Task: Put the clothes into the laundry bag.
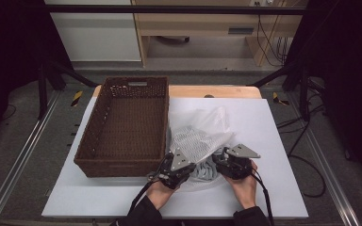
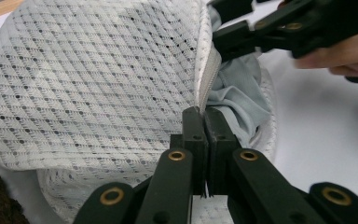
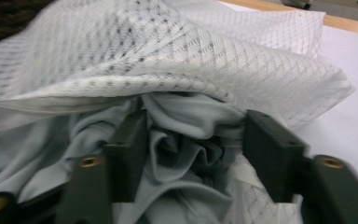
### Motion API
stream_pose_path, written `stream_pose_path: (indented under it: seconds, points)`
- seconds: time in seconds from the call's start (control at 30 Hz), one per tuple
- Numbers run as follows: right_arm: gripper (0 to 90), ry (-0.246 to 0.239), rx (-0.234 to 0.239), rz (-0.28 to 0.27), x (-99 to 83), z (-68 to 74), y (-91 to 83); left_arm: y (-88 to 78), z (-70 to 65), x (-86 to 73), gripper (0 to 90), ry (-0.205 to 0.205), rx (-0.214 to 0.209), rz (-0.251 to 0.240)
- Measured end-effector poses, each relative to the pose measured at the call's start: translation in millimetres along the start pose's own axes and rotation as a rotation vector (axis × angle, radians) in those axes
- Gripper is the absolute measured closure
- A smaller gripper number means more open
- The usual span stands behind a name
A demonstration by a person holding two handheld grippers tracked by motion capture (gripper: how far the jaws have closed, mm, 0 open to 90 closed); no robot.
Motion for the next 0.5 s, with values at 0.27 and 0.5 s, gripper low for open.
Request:
stream_pose_path:
  seconds: [0.27, 0.5]
  points:
    - [86.7, 0.010, 0.067, 0.025, 0.7, 10.3, -5.3, -3.1, 0.3, 2.6, 88.0, 0.000, 0.002, -0.014]
    - [86.8, -0.050, 0.163, 0.028, 16.4, 47.3, 17.8, -9.8, -1.9, 6.7, 88.1, -0.003, -0.019, -0.036]
Point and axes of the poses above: each handheld gripper's, and its own axes: y roughly forward along the jaws, x roughly out of its top, z roughly to its left, the point moved 2 cm from there along y, roughly forward along the jaws, and after that the axes turned 7 degrees about -x, right-handed, at the moved point
